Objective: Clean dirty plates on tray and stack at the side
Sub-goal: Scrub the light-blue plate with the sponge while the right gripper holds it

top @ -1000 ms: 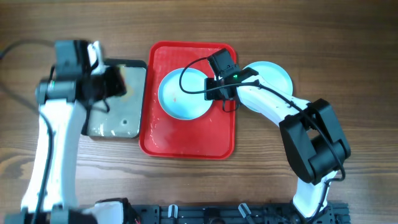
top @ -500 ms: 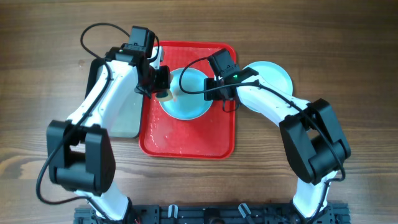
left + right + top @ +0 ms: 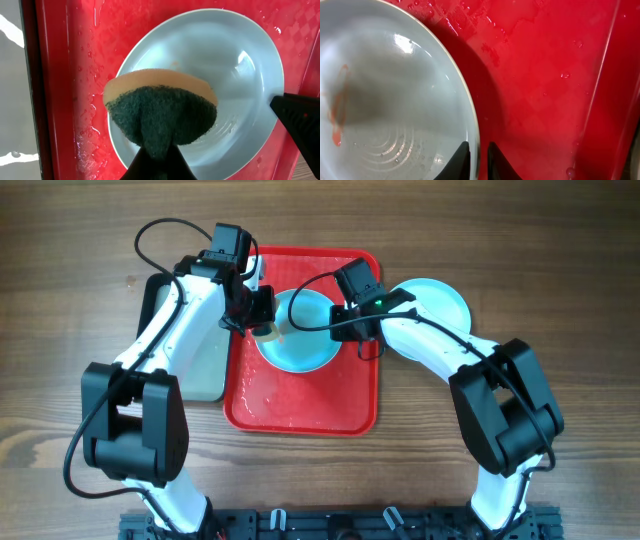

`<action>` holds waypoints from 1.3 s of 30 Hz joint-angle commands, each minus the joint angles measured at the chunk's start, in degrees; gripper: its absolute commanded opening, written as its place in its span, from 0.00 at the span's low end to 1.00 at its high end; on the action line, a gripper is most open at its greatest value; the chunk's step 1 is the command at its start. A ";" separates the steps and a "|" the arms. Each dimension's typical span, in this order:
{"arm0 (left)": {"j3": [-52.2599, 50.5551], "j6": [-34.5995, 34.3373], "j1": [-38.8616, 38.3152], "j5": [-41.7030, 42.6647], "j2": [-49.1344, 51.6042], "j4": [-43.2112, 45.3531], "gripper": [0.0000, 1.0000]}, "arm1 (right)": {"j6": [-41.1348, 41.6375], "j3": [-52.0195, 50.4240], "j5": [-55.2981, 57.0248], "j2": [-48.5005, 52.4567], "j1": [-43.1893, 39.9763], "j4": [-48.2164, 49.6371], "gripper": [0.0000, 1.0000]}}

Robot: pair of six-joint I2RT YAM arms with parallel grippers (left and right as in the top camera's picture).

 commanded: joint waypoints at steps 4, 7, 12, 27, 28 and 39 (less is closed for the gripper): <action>-3.67 1.11 0.11 0.52 0.46 3.54 0.04 | -0.15 -0.02 0.11 -1.86 -0.17 0.04 0.14; -4.94 1.09 0.11 0.52 0.46 4.92 0.04 | -0.13 -0.02 0.11 -1.86 -0.17 -0.07 0.14; -7.45 1.09 0.11 0.52 0.46 8.13 0.04 | -0.13 -0.02 0.11 -1.86 -0.17 -0.09 0.10; -11.15 1.09 0.11 0.52 0.50 14.32 0.04 | 0.07 -0.11 0.07 -1.86 -0.17 -0.13 0.13; -11.17 1.11 0.11 0.52 0.50 14.43 0.04 | 0.09 -0.13 -0.13 -1.86 -0.17 -0.20 0.13; -11.52 1.11 0.11 0.50 0.90 14.93 0.04 | 0.07 -0.13 -0.13 -1.86 -0.17 -0.57 0.04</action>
